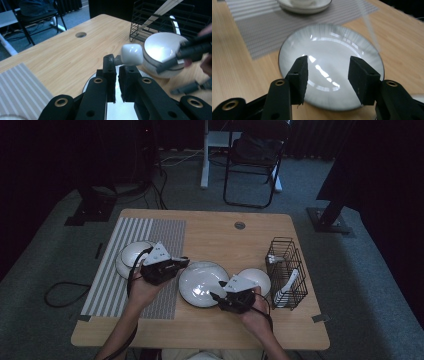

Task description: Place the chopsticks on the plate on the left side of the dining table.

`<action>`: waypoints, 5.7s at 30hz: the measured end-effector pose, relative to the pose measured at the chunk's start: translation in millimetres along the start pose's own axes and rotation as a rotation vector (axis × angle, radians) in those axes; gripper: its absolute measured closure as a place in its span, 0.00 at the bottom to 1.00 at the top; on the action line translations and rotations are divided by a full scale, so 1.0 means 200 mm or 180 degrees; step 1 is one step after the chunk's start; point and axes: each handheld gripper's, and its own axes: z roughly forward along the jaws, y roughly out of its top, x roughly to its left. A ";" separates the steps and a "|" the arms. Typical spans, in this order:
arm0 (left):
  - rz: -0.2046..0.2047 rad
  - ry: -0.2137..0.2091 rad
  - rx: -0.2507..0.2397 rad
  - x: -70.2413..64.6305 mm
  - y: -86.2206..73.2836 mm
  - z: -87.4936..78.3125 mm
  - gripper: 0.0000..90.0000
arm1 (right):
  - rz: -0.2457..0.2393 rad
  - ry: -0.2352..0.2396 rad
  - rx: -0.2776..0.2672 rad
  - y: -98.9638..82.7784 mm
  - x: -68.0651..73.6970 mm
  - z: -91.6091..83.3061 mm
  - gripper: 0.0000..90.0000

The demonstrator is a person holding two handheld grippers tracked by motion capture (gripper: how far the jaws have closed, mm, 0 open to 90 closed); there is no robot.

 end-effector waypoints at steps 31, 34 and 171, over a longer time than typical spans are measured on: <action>-0.0014 0.0097 -0.0086 -0.04 -0.06 -0.27 0.94 | -0.0282 0.0071 0.0284 0.35 -0.03 0.37 0.64; -0.0058 0.0067 -0.0127 -0.03 -0.07 -0.29 0.94 | -0.0311 0.0071 0.0329 0.35 -0.02 0.40 0.67; -0.0555 0.1300 0.0222 0.22 -0.38 -0.36 0.80 | -0.1072 0.0677 0.1203 0.55 0.11 1.01 0.87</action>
